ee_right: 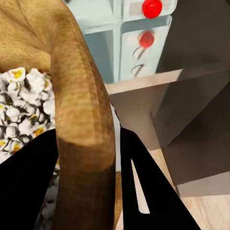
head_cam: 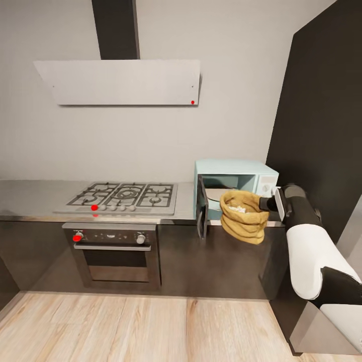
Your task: In the kitchen, take the popcorn bag from the countertop, put it into the microwave, and heat it until the popcorn is cooked so the cooked popcorn ends up inside the bag.
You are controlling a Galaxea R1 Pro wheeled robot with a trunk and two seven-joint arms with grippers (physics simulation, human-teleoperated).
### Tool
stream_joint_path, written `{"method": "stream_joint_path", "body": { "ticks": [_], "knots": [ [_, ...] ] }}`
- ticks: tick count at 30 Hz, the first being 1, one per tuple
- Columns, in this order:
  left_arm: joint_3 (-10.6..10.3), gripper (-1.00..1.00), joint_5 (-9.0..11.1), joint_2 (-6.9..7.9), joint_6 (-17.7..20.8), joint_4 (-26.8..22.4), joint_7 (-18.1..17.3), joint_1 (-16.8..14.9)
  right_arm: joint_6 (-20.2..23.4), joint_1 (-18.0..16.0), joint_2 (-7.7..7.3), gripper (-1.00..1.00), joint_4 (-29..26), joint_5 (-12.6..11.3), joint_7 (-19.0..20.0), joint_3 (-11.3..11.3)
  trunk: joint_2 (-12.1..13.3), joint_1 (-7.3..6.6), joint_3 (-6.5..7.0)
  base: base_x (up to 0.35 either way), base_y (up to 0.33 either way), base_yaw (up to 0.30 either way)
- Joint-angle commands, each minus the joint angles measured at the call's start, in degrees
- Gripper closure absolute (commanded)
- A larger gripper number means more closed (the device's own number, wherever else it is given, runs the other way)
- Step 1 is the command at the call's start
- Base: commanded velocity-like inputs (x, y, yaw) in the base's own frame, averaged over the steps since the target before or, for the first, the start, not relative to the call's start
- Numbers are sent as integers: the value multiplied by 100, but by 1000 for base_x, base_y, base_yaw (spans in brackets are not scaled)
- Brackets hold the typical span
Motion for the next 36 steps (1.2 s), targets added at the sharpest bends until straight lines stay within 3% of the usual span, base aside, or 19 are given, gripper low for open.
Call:
{"method": "stream_joint_path", "body": {
  "ticks": [1,5,20,36],
  "knots": [
    [42,-100,-4,-3,-12,-3,4,-1,37,-5,43,100,-113,57,44,-15,-4,0,-7,0,0,0],
    [33,-100,-4,2,-9,-3,2,-1,56,-5,107,100,-291,57,36,-10,-4,0,-7,76,0,0],
    [31,-100,-3,6,-4,-3,2,-1,52,-5,113,100,-309,64,26,0,-4,0,-7,162,0,0],
    [31,-100,-3,7,-3,-3,2,-1,-39,-5,113,100,-283,66,26,1,-4,0,-7,258,0,0]
  ]
}}
